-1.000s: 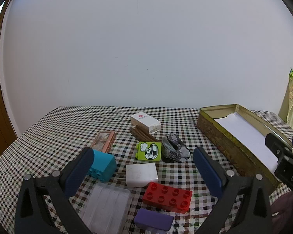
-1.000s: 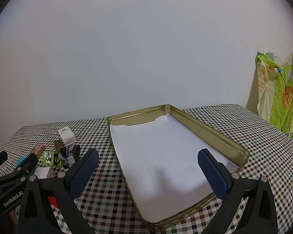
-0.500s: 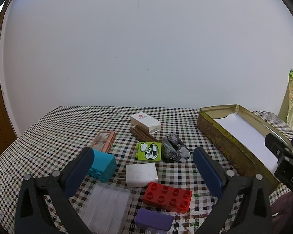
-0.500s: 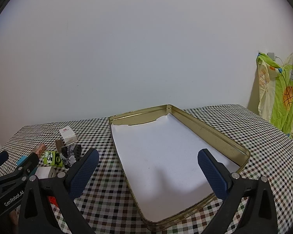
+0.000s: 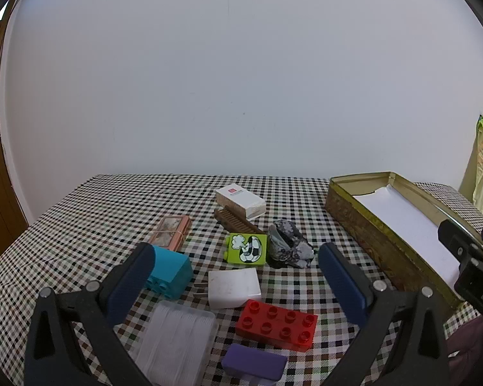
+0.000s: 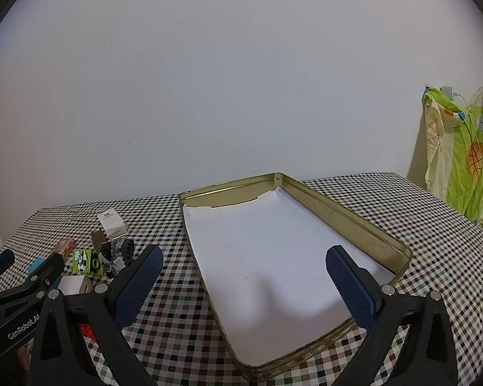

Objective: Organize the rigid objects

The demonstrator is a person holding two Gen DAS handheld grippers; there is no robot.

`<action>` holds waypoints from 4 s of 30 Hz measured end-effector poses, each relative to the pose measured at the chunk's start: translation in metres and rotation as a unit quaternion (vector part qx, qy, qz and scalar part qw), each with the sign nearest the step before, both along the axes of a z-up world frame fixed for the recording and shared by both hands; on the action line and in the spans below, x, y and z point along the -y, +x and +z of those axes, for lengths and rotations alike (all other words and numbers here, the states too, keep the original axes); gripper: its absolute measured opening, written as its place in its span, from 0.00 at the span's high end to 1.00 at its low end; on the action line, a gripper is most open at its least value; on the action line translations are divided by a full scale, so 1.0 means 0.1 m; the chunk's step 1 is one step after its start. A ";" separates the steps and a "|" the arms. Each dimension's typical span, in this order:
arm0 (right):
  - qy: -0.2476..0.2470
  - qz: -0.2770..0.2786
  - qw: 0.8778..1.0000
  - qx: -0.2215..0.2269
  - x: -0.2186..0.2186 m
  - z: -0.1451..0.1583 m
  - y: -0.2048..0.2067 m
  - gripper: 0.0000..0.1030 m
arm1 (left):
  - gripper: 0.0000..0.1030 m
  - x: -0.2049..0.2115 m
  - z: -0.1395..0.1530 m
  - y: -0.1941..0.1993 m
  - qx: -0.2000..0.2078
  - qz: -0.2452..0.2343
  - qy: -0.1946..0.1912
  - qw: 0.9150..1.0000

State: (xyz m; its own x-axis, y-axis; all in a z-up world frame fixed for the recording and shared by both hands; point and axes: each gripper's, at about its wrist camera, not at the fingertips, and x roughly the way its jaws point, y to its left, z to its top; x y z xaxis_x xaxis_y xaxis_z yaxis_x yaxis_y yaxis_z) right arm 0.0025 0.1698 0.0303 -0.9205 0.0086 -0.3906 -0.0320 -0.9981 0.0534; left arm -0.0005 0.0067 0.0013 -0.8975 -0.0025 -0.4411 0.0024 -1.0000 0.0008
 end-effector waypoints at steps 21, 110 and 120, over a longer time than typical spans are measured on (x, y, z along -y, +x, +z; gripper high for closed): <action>-0.008 0.030 1.000 0.003 0.01 -0.01 0.01 0.00 | 0.00 0.20 -0.04 0.01 0.021 0.023 0.019 0.999; -0.038 0.150 0.985 0.072 -1.02 0.07 -0.59 0.79 | 0.47 -0.84 0.34 -0.37 0.065 -0.143 0.029 0.987; -0.011 0.105 0.989 0.100 -1.28 -0.15 -0.90 0.79 | 0.47 -1.77 0.06 -0.79 0.119 -0.203 0.017 0.972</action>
